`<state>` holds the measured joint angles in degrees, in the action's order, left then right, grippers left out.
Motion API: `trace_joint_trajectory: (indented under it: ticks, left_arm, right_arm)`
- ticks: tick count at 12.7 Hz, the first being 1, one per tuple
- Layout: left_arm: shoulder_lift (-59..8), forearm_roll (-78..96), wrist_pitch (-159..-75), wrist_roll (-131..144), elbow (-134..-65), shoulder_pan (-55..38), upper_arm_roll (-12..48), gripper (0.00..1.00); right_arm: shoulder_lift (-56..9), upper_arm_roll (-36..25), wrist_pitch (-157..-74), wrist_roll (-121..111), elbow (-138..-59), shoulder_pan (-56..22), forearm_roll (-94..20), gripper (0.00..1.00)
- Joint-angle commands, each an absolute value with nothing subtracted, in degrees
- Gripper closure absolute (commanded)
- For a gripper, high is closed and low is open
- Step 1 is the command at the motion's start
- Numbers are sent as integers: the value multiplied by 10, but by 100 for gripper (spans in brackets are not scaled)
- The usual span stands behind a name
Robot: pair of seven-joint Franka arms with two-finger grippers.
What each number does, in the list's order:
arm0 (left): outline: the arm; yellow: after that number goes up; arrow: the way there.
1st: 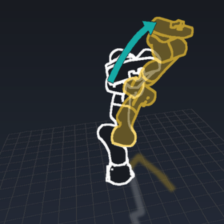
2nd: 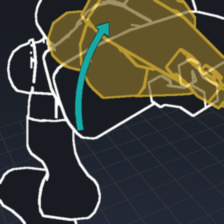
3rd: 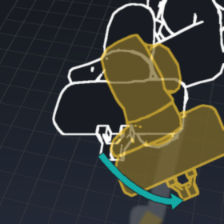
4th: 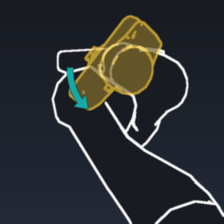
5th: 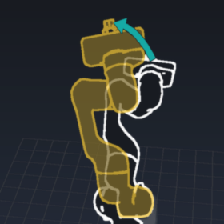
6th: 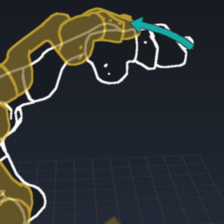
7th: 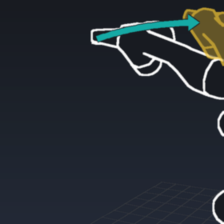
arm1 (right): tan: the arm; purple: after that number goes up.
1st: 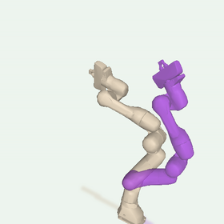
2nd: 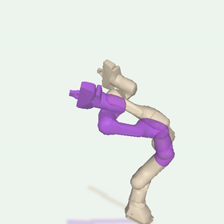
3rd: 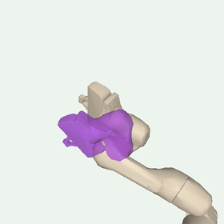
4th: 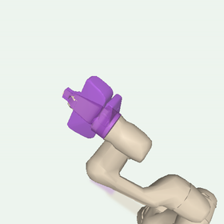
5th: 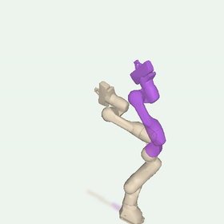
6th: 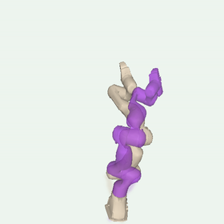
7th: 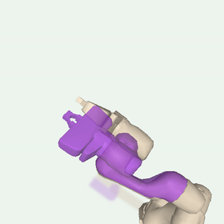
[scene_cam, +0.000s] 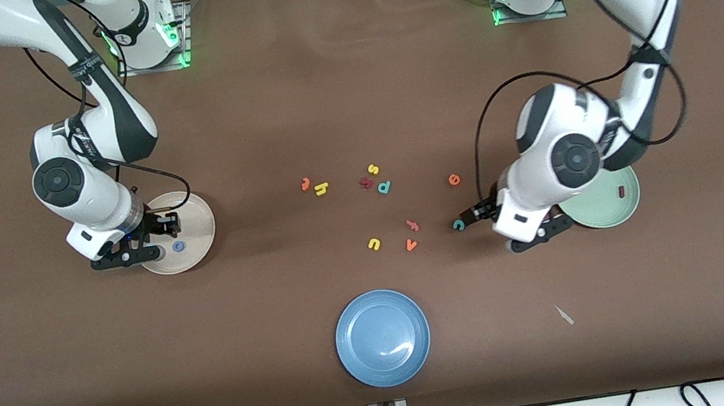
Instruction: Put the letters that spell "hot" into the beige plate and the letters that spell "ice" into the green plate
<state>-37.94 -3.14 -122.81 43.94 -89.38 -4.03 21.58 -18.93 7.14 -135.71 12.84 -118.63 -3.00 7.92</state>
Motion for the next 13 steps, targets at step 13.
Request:
trace_joint_trajectory:
  ticks: [13]
  left_arm:
    - [-491, -102, -1336, 514, -868, -105, 179, 38]
  right_arm:
    - [-235, 127, -1447, 601, -1185, -255, 35, 37]
